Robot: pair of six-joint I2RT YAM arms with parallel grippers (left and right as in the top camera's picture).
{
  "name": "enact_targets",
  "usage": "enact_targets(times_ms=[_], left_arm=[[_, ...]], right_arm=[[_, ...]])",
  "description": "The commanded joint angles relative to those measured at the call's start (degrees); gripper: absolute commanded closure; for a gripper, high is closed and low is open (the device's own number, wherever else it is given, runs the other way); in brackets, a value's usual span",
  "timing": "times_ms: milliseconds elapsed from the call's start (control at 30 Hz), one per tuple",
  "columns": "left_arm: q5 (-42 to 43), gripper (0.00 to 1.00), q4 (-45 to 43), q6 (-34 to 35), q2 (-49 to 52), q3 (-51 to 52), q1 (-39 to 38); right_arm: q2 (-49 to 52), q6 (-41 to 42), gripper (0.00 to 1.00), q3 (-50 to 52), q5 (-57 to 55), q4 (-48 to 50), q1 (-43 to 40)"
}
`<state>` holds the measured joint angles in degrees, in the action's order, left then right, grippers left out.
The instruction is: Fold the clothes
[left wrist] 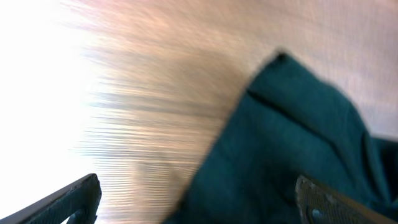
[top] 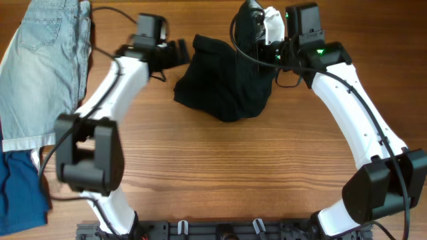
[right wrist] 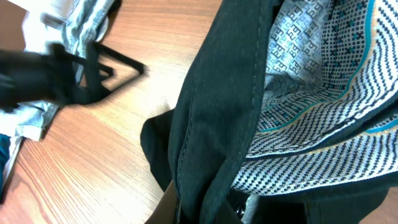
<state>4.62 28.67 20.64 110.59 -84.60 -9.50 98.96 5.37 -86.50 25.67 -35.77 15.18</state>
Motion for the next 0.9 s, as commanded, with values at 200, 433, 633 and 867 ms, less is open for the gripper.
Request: enact_targets(times_ms=[200, 433, 633, 867], left_arm=[[-0.66, 0.00, 3.34, 1.05, -3.87, 0.15, 9.03], [-0.68, 0.00, 3.34, 1.05, -3.87, 0.15, 9.35], [-0.66, 0.00, 3.74, 0.83, -3.87, 0.15, 9.66], [6.23, 0.00, 6.84, -12.74, -3.63, 0.15, 7.06]], right_arm=[[0.96, 4.28, 0.67, -1.33, 1.60, 11.58, 9.77], [8.09, 8.17, 0.00, -1.36, 3.98, 27.56, 17.07], [6.12, 7.56, 0.00, -1.38, 3.85, 22.88, 12.52], [5.31, 6.73, 0.00, -1.36, -0.72, 7.19, 1.29]])
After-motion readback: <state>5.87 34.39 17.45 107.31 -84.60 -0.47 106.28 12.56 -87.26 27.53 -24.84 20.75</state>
